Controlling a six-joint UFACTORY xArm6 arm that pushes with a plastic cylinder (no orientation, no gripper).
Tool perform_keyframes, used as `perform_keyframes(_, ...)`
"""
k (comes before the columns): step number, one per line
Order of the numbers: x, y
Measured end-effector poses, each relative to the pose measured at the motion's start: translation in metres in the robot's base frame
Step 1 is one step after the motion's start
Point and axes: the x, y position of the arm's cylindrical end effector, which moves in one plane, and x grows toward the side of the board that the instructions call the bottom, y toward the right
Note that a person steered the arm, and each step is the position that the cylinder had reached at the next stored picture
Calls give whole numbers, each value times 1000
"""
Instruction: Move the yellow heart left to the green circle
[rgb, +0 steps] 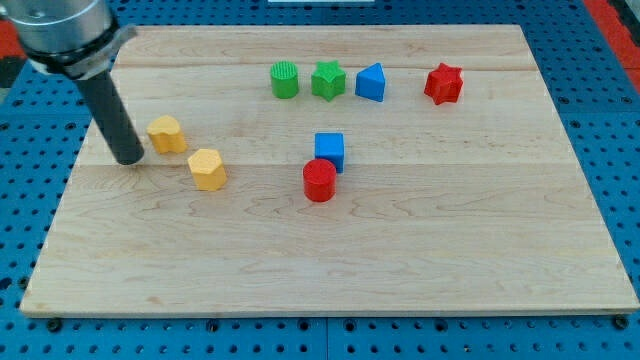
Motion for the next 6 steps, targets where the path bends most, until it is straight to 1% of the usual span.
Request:
perform_keyframes(1,-4,42)
perform_keyframes(2,-36,78)
perform_keyframes(3,-34,84)
perform_keyframes(4,1,57)
perform_keyframes(5,-22,41)
perform_keyframes(6,-45,50)
